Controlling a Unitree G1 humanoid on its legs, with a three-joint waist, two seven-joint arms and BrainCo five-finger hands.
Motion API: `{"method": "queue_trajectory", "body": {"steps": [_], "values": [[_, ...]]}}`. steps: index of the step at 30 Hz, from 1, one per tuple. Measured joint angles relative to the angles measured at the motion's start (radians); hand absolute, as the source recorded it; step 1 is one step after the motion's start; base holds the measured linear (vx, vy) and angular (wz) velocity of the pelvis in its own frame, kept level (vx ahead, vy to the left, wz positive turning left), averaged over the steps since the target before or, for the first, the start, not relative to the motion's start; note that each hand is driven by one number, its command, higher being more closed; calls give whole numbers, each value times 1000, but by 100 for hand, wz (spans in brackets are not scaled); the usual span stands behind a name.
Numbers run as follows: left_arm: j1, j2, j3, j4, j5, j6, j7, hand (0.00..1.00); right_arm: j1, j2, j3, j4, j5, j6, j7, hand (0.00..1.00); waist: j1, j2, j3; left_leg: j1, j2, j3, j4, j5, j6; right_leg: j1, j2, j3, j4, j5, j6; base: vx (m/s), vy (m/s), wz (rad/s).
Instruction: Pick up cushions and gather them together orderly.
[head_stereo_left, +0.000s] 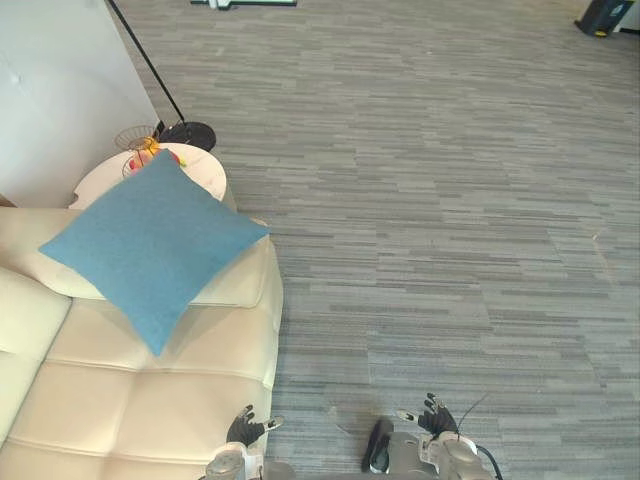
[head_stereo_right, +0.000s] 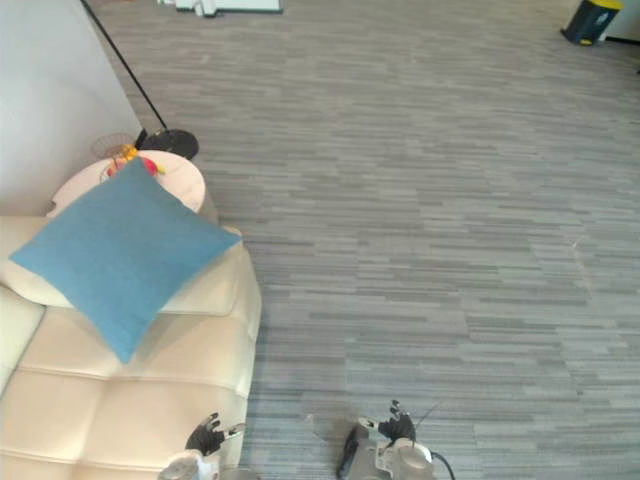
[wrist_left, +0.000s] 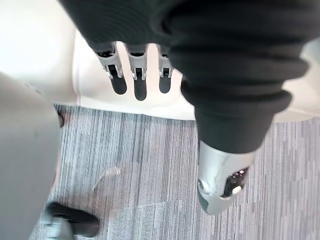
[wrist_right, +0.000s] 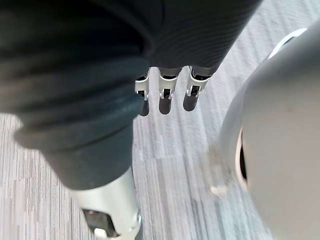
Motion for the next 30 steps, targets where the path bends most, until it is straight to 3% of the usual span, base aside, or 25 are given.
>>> {"method": "queue_trajectory", "body": {"steps": [1, 2, 3, 4, 5, 6, 7, 9, 10, 12, 13, 14, 15, 18, 21, 22, 23, 25, 26, 28, 30], "values": [[4, -12, 0, 0, 2, -1, -1, 0, -14, -17, 0, 0, -1, 1, -1, 0, 6, 25, -4, 2, 23, 1, -2, 4, -7, -5, 17, -3, 28, -8, -15, 395, -365, 9], [0, -29, 4, -2, 12, -4, -5, 0, -29, -35, -3, -1, -1, -1, -3, 0, -2, 29, -1, 8, 29, -21, 7, 44, -18, -33, 13, 5, 137, -110, -18, 283, -288, 6], [-1, -30, 4, -2, 12, -4, -5, 0, -27, -37, -2, -1, -1, -2, -3, 0, -6, 32, -3, 8, 35, -27, 19, 50, -23, -35, 11, 2, 162, -136, -20, 321, -351, 25], [-2, -34, 7, -2, 12, -6, -5, 0, -18, -35, -2, 5, -1, 0, -2, 0, -8, 36, -6, -13, 57, -53, 100, 51, -25, -24, 16, -14, 199, -198, -25, 277, -308, 35], [-4, -32, 15, -6, 10, -6, -4, 0, -13, -31, 4, 10, -1, 1, -1, 0, -8, 38, -6, -110, 83, -110, 314, 62, -30, 14, 27, -40, 196, -242, -16, 271, -291, 34], [-5, -33, 17, -11, 10, -6, -4, 0, -10, -30, 6, 9, -1, 0, 0, 0, -8, 39, -3, -150, 93, -129, 400, 81, -31, 30, 34, -48, 187, -248, -17, 245, -254, 36], [-10, -32, 17, -18, 8, -7, -4, 0, -4, -36, 27, 15, 0, 2, -1, 0, -4, 46, 10, -250, 126, -162, 616, 131, -32, 93, 62, -73, 146, -259, -33, 186, -166, 16], [-8, -32, 17, -31, 7, -8, -4, 0, 2, -41, 29, 41, 2, 2, -5, 0, 10, 54, 20, -341, 144, -127, 812, 90, -4, 196, 93, -81, 71, -262, -42, 265, -136, 4], [-9, -28, 18, -33, 6, -8, -3, 0, 4, -38, 28, 47, 3, 2, -7, 0, 13, 49, 24, -371, 130, -92, 827, 67, 14, 241, 93, -83, 36, -260, -40, 374, -97, 0], [-8, -26, 18, -41, -3, -9, -2, 0, 4, -31, 27, 45, 7, 2, -10, 0, 14, 45, 27, -436, 83, -13, 721, 36, 30, 310, 91, -92, -34, -255, -21, 262, -20, 4], [-9, -22, 18, -50, -9, -9, -3, 0, 5, -26, 25, 41, 8, 2, -10, 0, 15, 45, 27, -458, 48, 23, 572, 44, 41, 333, 86, -105, -52, -248, -11, 313, 88, 22], [-6, -26, 17, -50, -12, -9, -3, 0, 10, -27, 20, 37, 7, 2, -11, 0, 15, 51, 23, -456, 6, 68, 324, 143, 61, 353, 87, -120, -58, -260, 21, 385, 107, 34], [-8, -25, 17, -50, -12, -9, -5, 0, 7, -26, 10, 40, 7, 3, -13, 0, 22, 46, 26, -449, -12, 92, 272, 159, 100, 368, 86, -119, -57, -272, 38, 340, 75, 44], [-10, 10, 16, -58, -14, -9, -6, 0, 2, 12, -6, 39, 7, 2, -13, 0, 30, -30, 11, -438, -80, 123, 180, 185, 118, 381, 50, -125, -121, -249, 64, 356, 35, 58], [-13, 14, 17, -55, -31, -6, -10, 0, -25, 14, -10, 39, 7, 1, -12, 0, 49, -35, 12, -439, -102, 147, 216, 162, 152, 432, 39, -127, -159, -201, 92, 338, 46, 52], [-10, 11, 22, -52, -33, -7, -10, 0, -24, 15, -10, 41, 5, 1, -10, 0, 51, -34, 10, -406, -112, 148, 212, 146, 159, 451, 27, -124, -113, -202, 95, 397, 118, 58], [1, 0, 43, -49, -33, -7, -11, 0, -24, 12, -9, 40, 0, 1, -9, 0, 56, -17, 2, -348, -116, 138, 178, 129, 156, 420, -3, -119, 69, -212, 108, 327, 108, 53], [10, 0, 44, -49, -32, -7, -13, 0, -23, 16, -10, 39, 0, 1, -8, 0, 56, -20, -1, -303, -128, 107, 134, 128, 157, 365, -47, -111, 249, -214, 110, 239, 31, 60], [13, 9, 33, -48, -31, -3, -22, 0, -16, 25, -10, 39, 0, 0, -2, 0, 46, -35, 0, -253, -150, 50, 85, 111, 161, 297, -87, -79, 443, -270, 98, 222, -38, 82], [13, 14, 33, -49, -31, -3, -24, 0, -14, 28, -9, 39, 0, 1, 8, 0, 45, -42, 4, -219, -160, -1, 71, 104, 159, 254, -85, -54, 477, -342, 76, 281, -77, 94], [8, 12, 25, -49, -31, -3, -24, 0, -2, 26, 3, 37, 0, 1, 8, 0, 37, -30, 9, -190, -140, -68, 67, 93, 145, 201, -14, 17, 401, -379, 53, 250, -106, 96]]}}
